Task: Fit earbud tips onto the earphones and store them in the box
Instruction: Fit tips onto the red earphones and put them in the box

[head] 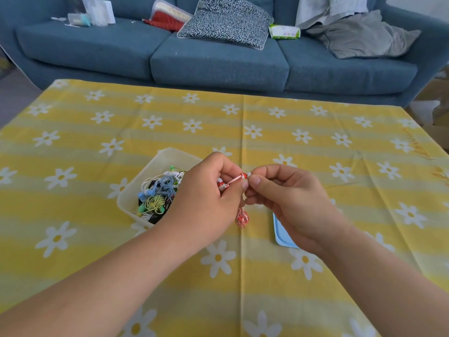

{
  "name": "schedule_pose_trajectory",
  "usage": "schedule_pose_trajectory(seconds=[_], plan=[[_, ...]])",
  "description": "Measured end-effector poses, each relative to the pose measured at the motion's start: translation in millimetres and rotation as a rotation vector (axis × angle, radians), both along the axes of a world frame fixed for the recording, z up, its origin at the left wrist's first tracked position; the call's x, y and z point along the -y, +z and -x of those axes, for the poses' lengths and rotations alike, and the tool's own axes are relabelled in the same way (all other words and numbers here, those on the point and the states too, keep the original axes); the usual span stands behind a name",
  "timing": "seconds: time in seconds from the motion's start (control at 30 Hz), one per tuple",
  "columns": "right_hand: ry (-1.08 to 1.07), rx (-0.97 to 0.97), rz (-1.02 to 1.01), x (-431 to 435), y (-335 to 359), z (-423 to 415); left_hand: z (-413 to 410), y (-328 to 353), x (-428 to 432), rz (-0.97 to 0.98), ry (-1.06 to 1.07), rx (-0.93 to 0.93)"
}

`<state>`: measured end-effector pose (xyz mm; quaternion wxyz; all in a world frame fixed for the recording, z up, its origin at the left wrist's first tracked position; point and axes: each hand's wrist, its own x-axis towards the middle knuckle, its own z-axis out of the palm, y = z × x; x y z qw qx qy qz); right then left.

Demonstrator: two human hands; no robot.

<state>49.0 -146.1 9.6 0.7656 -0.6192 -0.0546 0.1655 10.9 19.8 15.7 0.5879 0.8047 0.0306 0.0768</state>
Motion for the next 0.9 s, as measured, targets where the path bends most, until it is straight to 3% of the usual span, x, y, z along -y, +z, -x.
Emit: schedule_pose_trajectory(seconds=[0.23, 0.37, 0.47, 0.67, 0.9], plan=[[0.035, -0.085, -0.061, -0.5, 2.2, -0.7, 0.6, 4.4, -3.0, -0.207, -0.062, 0.117], [-0.018, 0.059, 0.112, 3.2, 0.4, -0.4, 1.3, 1.4, -4.6, -0.4, -0.088, 0.157], [-0.005, 0.178, 0.209, 5.1, 4.7, -1.1, 3.0, 0.9, -4.6, -0.269, -0.097, 0.118], [0.011, 0.194, 0.16, 6.1, 4.1, -1.2, 2.9, 3.8, -3.9, 0.019, -0.069, -0.006], [-0.008, 0.439, 0.362, 6.6, 1.3, -4.3, 4.4, 8.8, -0.6, 0.287, -0.059, -0.158]])
